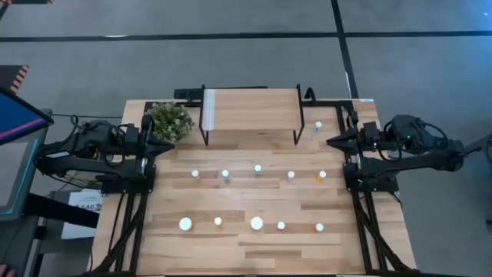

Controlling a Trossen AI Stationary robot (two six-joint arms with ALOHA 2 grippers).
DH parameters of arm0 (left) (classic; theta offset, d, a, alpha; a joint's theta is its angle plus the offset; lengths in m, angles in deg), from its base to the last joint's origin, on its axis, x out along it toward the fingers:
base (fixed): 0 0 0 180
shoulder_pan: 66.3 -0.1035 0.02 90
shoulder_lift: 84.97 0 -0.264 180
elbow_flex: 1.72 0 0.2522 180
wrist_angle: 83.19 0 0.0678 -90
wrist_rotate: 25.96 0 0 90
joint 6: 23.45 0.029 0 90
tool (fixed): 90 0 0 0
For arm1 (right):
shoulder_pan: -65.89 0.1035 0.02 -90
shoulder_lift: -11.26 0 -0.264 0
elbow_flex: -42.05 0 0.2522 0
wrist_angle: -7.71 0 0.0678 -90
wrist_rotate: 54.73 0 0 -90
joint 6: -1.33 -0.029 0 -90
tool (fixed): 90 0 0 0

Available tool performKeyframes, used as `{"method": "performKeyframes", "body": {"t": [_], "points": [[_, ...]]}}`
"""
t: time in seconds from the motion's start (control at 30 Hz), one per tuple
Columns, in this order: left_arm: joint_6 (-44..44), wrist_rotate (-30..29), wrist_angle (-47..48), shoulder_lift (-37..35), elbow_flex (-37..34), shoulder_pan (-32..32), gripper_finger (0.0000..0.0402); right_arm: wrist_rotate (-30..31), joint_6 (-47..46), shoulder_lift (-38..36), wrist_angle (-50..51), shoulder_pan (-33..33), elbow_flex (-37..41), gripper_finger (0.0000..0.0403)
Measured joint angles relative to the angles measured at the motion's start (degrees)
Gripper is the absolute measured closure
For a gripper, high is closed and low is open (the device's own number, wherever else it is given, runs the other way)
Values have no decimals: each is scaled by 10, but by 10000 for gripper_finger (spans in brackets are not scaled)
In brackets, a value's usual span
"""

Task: Pick and place medicine bottles onto shelf by color
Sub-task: Put the top blue pill bottle onto the shelf

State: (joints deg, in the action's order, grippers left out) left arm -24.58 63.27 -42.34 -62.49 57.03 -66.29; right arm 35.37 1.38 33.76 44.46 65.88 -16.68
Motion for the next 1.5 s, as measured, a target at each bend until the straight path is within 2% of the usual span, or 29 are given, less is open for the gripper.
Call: {"method": "performKeyframes", "body": {"t": [0.87,1.5], "points": [[-2,-1,270,0,0,0,402,0,0,0,0,0,0,342],[-2,-1,290,0,0,0,402,0,-1,0,0,0,0,342]]}}
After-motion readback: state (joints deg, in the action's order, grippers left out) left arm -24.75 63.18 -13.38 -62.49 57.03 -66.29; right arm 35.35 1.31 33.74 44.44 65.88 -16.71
